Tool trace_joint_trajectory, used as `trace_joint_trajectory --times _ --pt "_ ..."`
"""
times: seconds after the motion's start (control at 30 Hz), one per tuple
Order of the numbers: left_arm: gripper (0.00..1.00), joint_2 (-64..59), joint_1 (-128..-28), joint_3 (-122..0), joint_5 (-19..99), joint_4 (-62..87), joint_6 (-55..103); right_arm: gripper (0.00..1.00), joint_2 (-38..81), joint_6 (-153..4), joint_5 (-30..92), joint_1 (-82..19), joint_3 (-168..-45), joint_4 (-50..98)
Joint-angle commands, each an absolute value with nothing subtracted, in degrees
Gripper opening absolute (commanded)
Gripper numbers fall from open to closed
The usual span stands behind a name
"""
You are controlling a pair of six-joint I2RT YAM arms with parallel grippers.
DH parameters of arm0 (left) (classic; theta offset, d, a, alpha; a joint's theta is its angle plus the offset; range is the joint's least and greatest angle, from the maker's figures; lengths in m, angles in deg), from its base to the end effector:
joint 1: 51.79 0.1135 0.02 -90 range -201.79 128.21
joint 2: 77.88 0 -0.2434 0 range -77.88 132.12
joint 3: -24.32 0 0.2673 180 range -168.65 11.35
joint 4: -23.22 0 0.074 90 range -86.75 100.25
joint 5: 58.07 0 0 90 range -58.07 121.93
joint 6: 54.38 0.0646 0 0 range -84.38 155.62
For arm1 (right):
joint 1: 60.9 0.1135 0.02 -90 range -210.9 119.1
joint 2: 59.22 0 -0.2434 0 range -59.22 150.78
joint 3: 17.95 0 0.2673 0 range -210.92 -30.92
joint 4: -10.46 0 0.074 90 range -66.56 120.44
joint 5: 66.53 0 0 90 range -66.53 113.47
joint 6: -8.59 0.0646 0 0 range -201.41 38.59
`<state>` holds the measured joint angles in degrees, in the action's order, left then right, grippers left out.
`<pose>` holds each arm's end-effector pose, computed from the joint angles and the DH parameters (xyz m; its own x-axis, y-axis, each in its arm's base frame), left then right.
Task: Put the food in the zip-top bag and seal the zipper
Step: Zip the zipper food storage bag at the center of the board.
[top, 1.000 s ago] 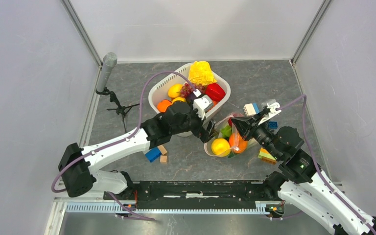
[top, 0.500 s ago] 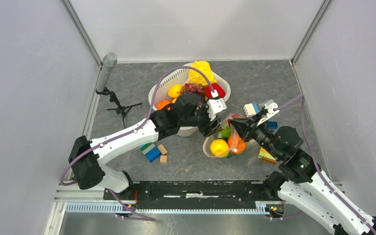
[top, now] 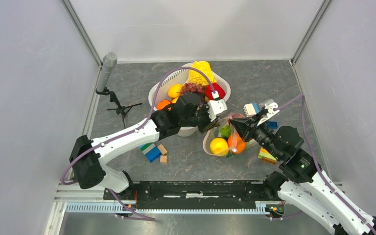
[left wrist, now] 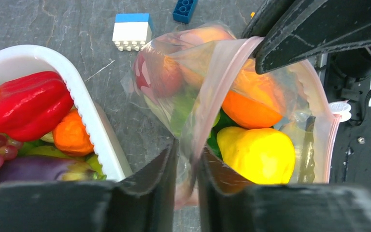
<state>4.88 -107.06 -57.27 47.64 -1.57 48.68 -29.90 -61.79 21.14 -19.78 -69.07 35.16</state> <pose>0.2016 -0.3215 0.2899 -0.0328 0.4292 -0.9026 0.9621 0.2580 0.0877 0.1481 0.1258 0.3249 -0.2463 0.2304 -0.9414 -0.5773 0.7453 0.3334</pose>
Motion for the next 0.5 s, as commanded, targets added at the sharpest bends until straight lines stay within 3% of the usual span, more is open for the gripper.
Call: trace_joint_trajectory --times 0.0,0.13,0.37,0.4,0.47 --pt "0.22 5.32 -107.14 -59.06 46.96 1.17 49.25 0.14 -30.12 -62.56 21.67 -19.88 -71.62 32.98" --pt "0.02 5.48 -107.09 -58.96 45.88 1.63 47.94 0.14 -29.88 -62.89 21.51 -19.83 -71.57 33.11" --pt "0.02 5.87 -106.99 -60.60 41.01 1.12 42.98 0.16 -30.58 -65.27 21.14 -19.85 -71.19 32.93" --pt "0.02 5.91 -106.82 -60.84 40.45 1.02 42.03 0.20 -30.89 -65.96 20.97 -19.86 -71.19 33.06" --pt "0.02 5.95 -106.27 -61.31 40.28 0.68 40.33 0.41 -31.82 -67.36 19.98 -19.83 -71.05 33.19"
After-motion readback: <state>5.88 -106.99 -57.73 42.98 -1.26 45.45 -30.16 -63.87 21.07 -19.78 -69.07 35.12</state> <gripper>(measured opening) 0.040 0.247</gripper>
